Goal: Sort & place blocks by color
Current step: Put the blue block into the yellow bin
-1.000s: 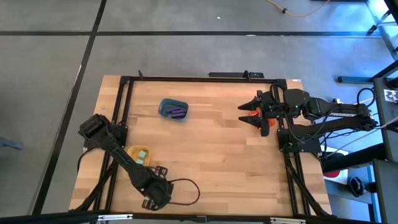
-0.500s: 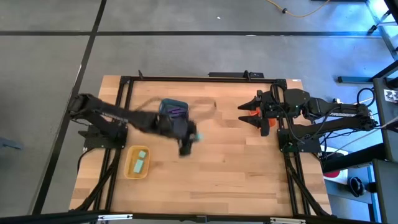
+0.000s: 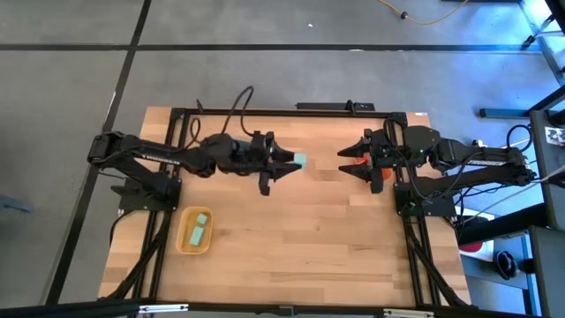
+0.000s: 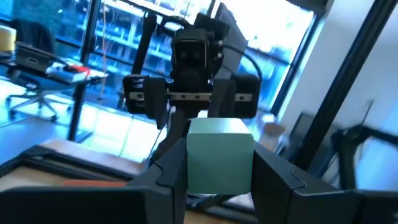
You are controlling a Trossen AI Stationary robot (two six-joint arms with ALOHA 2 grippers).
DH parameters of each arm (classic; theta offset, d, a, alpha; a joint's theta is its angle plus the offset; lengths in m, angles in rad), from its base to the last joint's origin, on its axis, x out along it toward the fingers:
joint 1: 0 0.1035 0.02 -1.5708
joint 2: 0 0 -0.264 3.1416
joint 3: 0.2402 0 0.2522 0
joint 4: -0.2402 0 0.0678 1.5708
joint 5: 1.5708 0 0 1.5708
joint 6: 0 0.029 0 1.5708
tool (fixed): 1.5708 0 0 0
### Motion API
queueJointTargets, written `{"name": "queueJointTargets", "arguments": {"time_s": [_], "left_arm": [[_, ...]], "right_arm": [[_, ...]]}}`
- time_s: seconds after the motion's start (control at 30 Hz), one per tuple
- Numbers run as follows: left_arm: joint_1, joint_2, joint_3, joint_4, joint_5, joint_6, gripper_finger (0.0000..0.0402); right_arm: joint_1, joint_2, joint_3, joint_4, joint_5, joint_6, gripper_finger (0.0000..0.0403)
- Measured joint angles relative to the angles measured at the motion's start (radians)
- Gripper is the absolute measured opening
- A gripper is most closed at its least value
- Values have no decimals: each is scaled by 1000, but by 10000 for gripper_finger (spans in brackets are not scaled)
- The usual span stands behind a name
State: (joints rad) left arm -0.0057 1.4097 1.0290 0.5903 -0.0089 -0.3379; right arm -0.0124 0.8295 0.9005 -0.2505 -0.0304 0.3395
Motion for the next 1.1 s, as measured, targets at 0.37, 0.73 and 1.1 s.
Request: {"name": "queueJointTargets", "arguments": {"time_s": [0.37,0.73,1.1], "left_arm": [[-22,1,-118,129,-8,-48,118],[-12,1,-118,124,-2,-48,118],[-12,1,-117,115,1,-51,118]], "right_arm": [[0,0,0,0,-24,-5,250],[0,0,0,-1,-24,-7,250],[0,0,0,-1,-24,-7,250]]}}
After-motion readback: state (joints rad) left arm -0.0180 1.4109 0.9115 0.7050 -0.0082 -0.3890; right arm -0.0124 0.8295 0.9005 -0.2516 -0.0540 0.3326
